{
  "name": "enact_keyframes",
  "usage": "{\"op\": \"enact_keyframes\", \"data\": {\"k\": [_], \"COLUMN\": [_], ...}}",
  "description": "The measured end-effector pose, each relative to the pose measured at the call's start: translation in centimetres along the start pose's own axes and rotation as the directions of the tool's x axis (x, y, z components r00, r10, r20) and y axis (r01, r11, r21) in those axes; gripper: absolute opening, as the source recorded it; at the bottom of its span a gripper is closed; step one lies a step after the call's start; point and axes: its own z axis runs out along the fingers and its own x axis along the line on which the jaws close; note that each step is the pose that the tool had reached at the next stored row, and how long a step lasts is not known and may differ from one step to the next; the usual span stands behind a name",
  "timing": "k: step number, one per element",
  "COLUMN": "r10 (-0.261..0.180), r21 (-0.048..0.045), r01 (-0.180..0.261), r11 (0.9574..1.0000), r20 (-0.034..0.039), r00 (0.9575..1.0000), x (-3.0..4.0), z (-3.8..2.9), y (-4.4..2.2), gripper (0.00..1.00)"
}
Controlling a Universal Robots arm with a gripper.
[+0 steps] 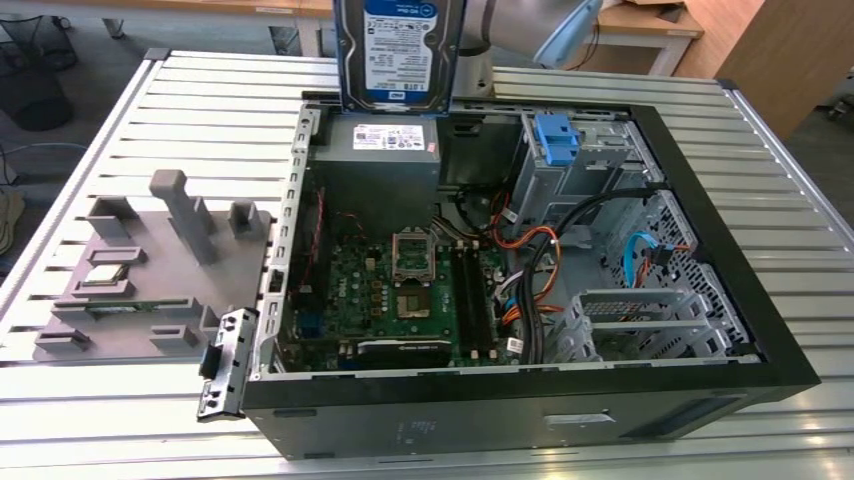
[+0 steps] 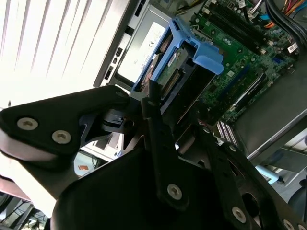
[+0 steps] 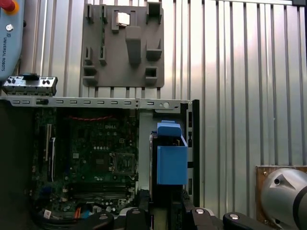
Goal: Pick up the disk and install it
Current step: 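Pick up the disk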
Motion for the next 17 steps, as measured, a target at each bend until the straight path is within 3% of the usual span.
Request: {"op": "enact_keyframes", "data": {"k": [17], "r10": [0.000], "r21": [0.0000], "r01": [0.000], "r11": [1.0000], "r20": [0.0000], "r00": [1.0000], "x": [0.01], "z": [-0.20], "y": [-3.11], "gripper": [0.35]}}
